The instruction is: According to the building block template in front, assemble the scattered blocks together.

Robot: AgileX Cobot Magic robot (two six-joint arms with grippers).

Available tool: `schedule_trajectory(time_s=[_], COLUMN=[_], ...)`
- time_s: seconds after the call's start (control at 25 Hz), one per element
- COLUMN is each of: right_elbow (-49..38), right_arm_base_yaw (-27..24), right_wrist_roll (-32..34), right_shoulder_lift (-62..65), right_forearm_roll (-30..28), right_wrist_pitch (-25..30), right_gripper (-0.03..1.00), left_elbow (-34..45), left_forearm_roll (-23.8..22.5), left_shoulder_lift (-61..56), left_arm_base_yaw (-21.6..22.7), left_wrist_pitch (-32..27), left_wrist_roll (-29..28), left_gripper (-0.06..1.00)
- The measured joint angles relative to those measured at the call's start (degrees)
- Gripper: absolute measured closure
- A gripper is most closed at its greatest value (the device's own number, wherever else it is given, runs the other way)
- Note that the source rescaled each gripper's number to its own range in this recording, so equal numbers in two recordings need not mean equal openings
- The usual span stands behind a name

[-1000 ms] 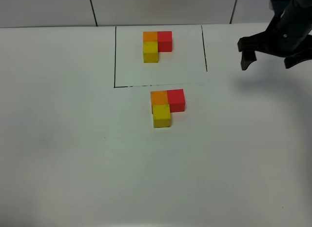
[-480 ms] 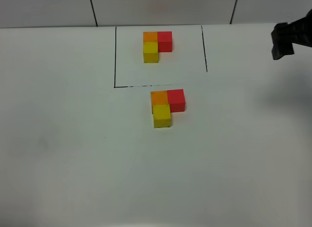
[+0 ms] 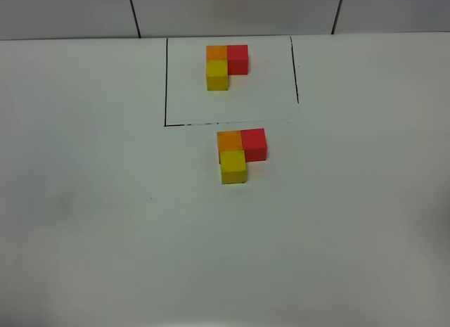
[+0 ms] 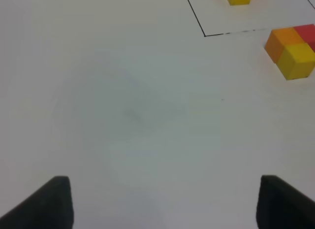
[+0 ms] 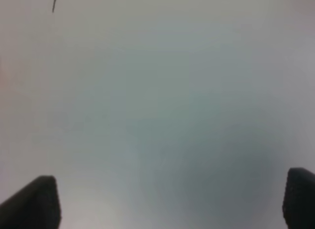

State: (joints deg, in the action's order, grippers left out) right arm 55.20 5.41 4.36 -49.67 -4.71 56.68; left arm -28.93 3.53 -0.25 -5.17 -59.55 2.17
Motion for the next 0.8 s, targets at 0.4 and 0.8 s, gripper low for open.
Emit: schedule_trajectory(time_s=[0.4,0.8], right_elbow=[-14.99,-26.02], right_arm_base_yaw=[0.00,0.00], right_wrist_roll=[5.62,4.89], right_shoulder_lift=[31.80,46.64], right_forearm_roll=[-0.23,1.45], right_wrist_pitch=[5.82,5.64], right_gripper=[0.10,0.10], left_elbow=[0.00,0.00], left_forearm_roll=[0.00,0.00], left_shoulder_lift=[0.00,0.00], left_arm_base_yaw=[0.00,0.00], left_wrist_pitch=[0.00,0.00], left_wrist_roll=[0.00,0.00], left_gripper=[0.24,0.24])
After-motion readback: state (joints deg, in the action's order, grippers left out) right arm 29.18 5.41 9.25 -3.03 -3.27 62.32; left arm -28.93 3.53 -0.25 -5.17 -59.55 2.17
